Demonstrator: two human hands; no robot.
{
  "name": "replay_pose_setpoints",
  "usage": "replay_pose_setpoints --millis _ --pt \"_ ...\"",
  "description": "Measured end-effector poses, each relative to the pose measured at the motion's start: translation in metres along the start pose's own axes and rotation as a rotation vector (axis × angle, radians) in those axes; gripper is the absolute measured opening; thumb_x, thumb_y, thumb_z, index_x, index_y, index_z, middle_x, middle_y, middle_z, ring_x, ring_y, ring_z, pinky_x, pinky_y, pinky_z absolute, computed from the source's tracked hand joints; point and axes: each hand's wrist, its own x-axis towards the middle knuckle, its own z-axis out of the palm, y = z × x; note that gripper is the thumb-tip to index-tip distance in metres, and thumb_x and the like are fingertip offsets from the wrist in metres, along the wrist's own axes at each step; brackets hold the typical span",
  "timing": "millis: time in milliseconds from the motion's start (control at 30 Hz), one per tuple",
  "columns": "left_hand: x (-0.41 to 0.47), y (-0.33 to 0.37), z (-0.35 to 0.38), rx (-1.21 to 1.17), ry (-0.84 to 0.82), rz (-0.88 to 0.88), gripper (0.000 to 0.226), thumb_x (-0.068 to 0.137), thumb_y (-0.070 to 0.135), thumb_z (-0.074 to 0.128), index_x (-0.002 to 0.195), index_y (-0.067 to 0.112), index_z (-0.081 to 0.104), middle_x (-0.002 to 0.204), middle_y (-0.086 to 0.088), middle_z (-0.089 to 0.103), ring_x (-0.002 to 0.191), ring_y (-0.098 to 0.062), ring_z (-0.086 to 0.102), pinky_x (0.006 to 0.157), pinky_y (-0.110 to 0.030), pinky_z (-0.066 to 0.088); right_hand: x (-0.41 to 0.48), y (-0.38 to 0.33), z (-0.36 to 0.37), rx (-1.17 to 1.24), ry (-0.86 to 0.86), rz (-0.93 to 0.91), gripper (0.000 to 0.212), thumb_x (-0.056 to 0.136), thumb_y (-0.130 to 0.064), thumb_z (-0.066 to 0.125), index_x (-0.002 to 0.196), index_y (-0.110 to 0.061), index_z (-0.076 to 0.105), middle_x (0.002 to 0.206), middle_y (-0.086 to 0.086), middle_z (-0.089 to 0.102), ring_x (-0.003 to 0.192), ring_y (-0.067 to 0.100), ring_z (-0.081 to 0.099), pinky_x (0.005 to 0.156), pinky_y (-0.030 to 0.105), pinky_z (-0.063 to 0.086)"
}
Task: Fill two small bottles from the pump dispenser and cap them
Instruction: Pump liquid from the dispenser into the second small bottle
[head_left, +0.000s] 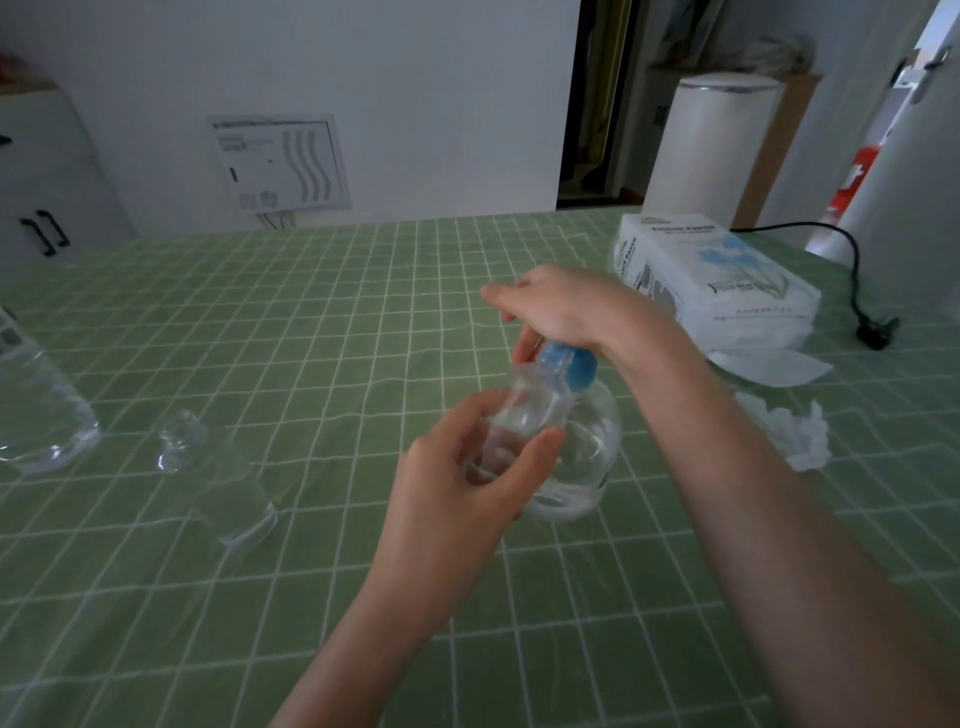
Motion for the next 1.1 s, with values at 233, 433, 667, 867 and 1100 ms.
replay_pose_setpoints --millis 233,433,667,867,1100 --pt "-0.001 0.0 0.0 0.008 0.001 -0.009 0.026 0.067 0.044 0.062 0.092 0.036 0.063 0.062 0.016 0.068 0.048 0.005 0.059 0.043 -0.007 0.041 -0.004 -0.002 -0.001 -0.012 0.005 -0.017 0.058 0.099 -0.048 0.033 0.137 -0.006 0.046 0.119 0.012 0.064 0.108 0.025 0.058 0.081 0.032 0.032" --pt "0.0 0.003 0.001 -0.031 0.007 0.006 0.024 0.068 0.041 0.064 0.092 0.035 0.064 0.062 0.015 0.068 0.048 0.005 0.059 0.044 -0.007 0.041 -0.009 -0.008 -0.01 -0.042 0.051 -0.04 0.058 0.099 -0.047 0.033 0.136 -0.004 0.045 0.102 0.011 0.07 0.094 0.023 0.061 0.074 0.03 0.034" --pt "-0.001 0.002 0.001 -0.031 0.002 0.008 0.022 0.069 0.039 0.063 0.091 0.034 0.064 0.059 0.016 0.067 0.046 0.006 0.058 0.042 -0.006 0.04 -0.003 -0.004 -0.004 -0.011 0.023 -0.031 0.056 0.099 -0.044 0.037 0.139 -0.007 0.043 0.126 0.014 0.061 0.116 0.027 0.054 0.086 0.034 0.033" --pt "-0.001 0.0 0.0 -0.022 -0.005 -0.013 0.024 0.068 0.04 0.062 0.091 0.033 0.063 0.058 0.017 0.067 0.046 0.006 0.058 0.043 -0.006 0.041 -0.002 0.0 0.002 -0.013 0.004 -0.013 0.053 0.097 -0.044 0.04 0.135 -0.008 0.048 0.126 0.013 0.06 0.111 0.027 0.056 0.081 0.031 0.034" --pt "0.0 0.0 0.0 -0.029 0.0 0.002 0.023 0.069 0.042 0.063 0.092 0.037 0.064 0.062 0.013 0.068 0.049 0.002 0.058 0.044 -0.01 0.042 -0.006 -0.006 -0.007 0.01 0.054 -0.059 0.049 0.098 -0.043 0.038 0.122 -0.004 0.056 0.098 0.013 0.071 0.092 0.024 0.064 0.067 0.03 0.037"
